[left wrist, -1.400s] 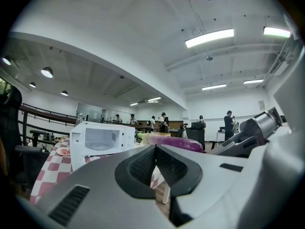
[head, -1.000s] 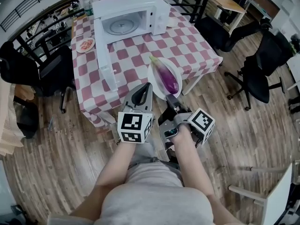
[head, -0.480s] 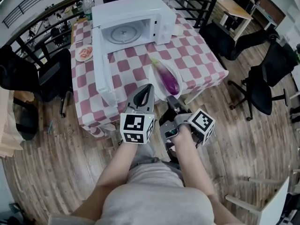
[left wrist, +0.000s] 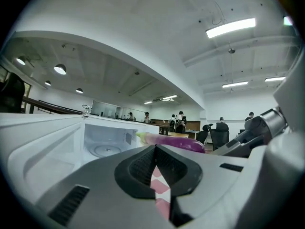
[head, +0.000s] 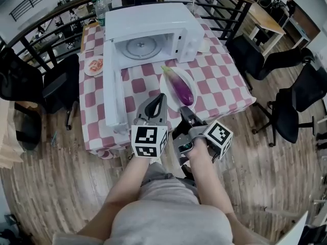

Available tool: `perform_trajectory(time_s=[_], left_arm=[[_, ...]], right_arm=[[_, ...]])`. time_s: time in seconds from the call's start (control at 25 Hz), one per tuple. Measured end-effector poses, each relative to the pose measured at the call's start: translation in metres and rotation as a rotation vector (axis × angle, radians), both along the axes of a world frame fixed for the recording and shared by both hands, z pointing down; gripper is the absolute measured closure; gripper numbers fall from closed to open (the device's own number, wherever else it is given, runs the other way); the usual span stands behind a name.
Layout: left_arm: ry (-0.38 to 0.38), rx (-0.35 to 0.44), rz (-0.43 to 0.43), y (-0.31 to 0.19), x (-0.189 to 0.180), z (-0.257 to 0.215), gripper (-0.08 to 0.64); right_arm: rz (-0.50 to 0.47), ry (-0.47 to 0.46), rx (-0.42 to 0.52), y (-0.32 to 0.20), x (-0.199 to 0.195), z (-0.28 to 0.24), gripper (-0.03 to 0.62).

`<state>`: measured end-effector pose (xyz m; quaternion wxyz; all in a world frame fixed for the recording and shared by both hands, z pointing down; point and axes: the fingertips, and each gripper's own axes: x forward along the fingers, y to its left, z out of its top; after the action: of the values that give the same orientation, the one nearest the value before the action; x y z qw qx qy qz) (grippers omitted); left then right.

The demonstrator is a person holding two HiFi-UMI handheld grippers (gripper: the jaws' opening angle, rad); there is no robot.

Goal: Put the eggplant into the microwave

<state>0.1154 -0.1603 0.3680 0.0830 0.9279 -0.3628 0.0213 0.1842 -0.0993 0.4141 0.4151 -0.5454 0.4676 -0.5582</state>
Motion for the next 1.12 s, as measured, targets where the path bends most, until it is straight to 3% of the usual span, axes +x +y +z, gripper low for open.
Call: perform_trajectory(time_s=[1.12], left_arm=[[0.046, -0.013, -0.147, -0.116, 0.0, 0.024, 0.555]], right_arm=[[-0.122, 0.032, -0.002, -0.13, 0.018, 0.028, 0.552]])
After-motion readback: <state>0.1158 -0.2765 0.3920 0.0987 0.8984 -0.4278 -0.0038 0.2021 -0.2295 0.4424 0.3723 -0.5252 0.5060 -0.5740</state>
